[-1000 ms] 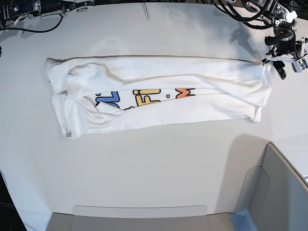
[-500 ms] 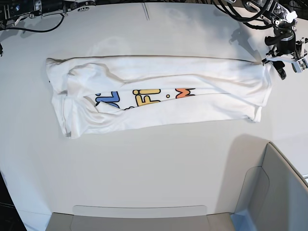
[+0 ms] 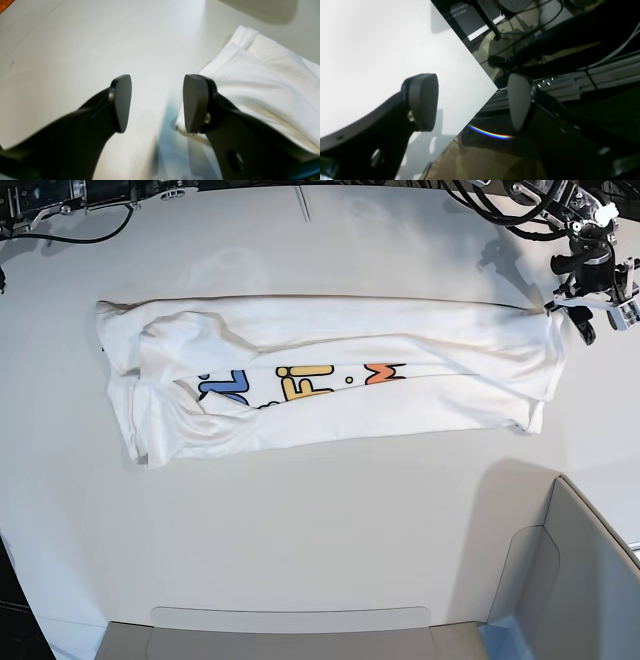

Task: Layout the t-shirt on the table in an organized manner, then fold the t-shirt properly

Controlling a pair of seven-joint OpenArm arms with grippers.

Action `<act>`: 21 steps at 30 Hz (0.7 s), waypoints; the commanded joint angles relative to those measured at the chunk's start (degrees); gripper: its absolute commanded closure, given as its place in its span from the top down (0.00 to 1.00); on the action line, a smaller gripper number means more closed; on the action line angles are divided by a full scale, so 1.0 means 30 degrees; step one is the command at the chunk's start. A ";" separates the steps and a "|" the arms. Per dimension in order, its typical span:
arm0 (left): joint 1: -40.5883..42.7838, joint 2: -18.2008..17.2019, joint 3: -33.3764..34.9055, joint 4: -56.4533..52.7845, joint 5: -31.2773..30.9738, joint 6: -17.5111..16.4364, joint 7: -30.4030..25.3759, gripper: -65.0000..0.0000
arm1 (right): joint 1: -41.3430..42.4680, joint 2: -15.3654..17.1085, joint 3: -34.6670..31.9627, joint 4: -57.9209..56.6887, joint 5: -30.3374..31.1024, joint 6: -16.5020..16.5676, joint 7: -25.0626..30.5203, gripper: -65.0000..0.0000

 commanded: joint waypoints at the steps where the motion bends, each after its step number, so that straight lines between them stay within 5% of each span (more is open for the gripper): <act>1: -0.0118 -0.0213 0.0051 0.0428 -0.0206 0.0039 -0.0497 0.49 | 0.0152 0.0326 -0.0004 0.0255 0.0030 0.0223 0.0365 0.63; 14: -0.0118 -0.0213 0.0051 0.0428 -0.0236 0.0039 -0.0467 0.49 | -0.0347 0.0942 -0.0004 -0.0566 -0.0146 0.0223 0.0424 0.63; 21: -0.0118 -0.0213 0.0051 0.0428 -0.0265 0.0039 -0.0467 0.49 | -0.0347 0.1176 -0.0004 -0.0654 0.0001 0.0223 0.0394 0.51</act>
